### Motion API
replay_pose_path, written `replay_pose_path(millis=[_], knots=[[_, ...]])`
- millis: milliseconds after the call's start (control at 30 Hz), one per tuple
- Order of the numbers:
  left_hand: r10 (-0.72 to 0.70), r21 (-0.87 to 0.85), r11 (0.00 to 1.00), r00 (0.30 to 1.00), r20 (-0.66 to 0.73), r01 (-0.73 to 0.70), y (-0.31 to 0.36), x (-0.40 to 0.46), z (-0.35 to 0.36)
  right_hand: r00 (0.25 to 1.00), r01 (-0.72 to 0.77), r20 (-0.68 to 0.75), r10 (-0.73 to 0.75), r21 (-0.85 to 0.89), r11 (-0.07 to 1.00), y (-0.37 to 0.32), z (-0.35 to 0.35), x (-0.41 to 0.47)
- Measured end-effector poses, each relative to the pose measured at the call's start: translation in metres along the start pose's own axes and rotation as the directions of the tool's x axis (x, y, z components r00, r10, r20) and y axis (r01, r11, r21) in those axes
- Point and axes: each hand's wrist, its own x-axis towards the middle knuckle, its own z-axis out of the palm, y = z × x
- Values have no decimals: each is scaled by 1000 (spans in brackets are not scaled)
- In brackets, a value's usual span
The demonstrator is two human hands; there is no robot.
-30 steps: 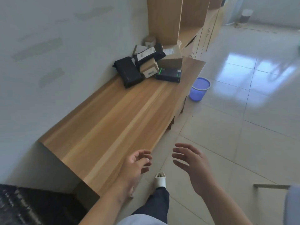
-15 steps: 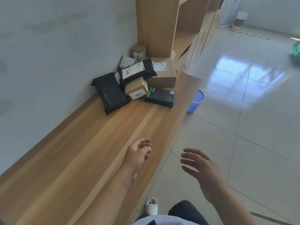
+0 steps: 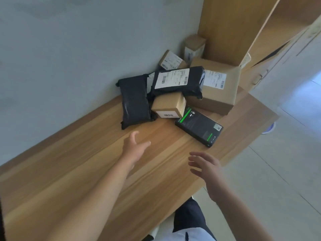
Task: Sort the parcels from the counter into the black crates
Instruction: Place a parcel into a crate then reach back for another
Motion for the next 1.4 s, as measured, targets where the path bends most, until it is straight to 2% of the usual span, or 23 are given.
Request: replay_pose_path(millis=[100,233,367,467,700,867,967,1067,1133,1233,1333,1400], knots=[[-35,16,999,984,-177,38,27,46,6,988,149,77,-131,-335,930,-26,-10,57],[-90,116,985,953,-291,128,44,89,20,898,398,155,-411,-684,611,-38,-14,139],[-98,212,960,927,-362,184,55,116,36,866,376,212,-453,-873,310,-36,-4,202],[-110,189,960,901,-420,205,65,131,43,863,338,215,-457,-918,206,-28,-1,220],[-117,165,963,882,-457,213,72,138,44,840,345,204,-503,-916,204,-24,-1,226],[-78,73,989,874,-480,129,73,123,38,845,346,208,-492,-915,208,-23,-1,227],[-78,-44,997,872,-484,65,67,103,31,840,350,201,-503,-910,222,-22,-1,228],[-136,-246,969,888,-440,26,59,71,23,843,358,198,-500,-900,248,-23,-1,226],[-158,-392,920,909,-386,-6,51,47,15,848,367,200,-490,-890,271,-26,-1,224],[-207,-606,795,941,-268,2,45,7,0,859,381,215,-465,-874,300,-30,-4,219],[-104,-745,666,985,-139,-35,34,-32,-17,833,462,238,-499,-795,393,-34,-10,206],[37,-854,520,999,11,-10,26,-56,-29,793,547,229,-564,-677,493,-38,-11,183]])
